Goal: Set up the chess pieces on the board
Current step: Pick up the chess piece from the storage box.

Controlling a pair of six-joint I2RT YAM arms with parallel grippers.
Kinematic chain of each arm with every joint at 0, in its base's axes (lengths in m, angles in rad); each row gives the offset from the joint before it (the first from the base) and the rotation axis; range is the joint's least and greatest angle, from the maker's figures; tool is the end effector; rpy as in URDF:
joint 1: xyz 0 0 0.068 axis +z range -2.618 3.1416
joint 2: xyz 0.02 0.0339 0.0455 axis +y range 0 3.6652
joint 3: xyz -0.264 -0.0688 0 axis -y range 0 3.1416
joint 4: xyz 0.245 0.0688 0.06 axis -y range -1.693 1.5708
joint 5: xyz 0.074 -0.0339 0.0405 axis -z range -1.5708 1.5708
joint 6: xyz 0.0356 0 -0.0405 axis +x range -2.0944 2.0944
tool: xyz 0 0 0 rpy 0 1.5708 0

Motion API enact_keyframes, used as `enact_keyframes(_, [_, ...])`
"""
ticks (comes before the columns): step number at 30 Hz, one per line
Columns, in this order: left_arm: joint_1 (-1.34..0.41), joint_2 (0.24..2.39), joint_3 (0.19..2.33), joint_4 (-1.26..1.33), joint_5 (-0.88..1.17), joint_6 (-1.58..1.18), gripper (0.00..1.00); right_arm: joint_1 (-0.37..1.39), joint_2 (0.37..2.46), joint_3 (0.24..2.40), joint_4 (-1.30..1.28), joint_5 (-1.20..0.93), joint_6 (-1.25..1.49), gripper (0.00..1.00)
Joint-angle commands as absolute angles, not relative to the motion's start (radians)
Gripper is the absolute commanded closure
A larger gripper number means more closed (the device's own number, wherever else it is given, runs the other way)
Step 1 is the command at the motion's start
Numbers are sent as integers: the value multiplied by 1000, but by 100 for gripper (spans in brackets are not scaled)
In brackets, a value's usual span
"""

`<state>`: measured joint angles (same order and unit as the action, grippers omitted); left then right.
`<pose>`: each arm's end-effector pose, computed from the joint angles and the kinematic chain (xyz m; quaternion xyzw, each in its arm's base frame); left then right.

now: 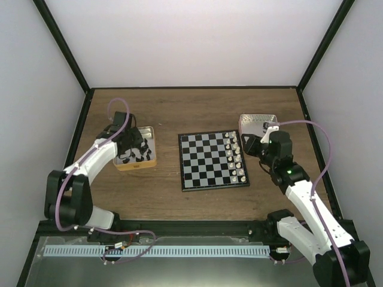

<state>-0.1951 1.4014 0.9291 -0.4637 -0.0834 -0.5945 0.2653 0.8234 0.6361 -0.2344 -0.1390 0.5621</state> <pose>0.2810 -0.0525 0.2275 -0.2011 0.9278 -0.0834 0.3031 0.1841 0.0551 0.2757 0.0865 0.8338 0.2713 0.4730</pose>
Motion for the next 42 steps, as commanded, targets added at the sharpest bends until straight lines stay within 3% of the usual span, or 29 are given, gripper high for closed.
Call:
enact_keyframes(1, [-189,1516,991,-442,13,-537,57,272,858,650,-189,-160,565,63])
enact_keyframes(10, [-189,1709,1111,-401,57,-525,57,272,897,654,-175,-157,585,65])
enact_keyframes(15, [-189,1775,1144,-406,14,-531,68,272,906,650,-168,-157,589,66])
enact_keyframes(26, [-189,1851,1165,-404,5,-543,76,271,888,652,-186,-145,595,66])
enact_keyframes(34, [-190,1815,1165,-418,-37,-537,95,272,855,655,-193,-131,600,66])
enact_keyframes(42, [-220,1639,1170,-499,-42,-513,95,273,829,653,-211,-113,613,67])
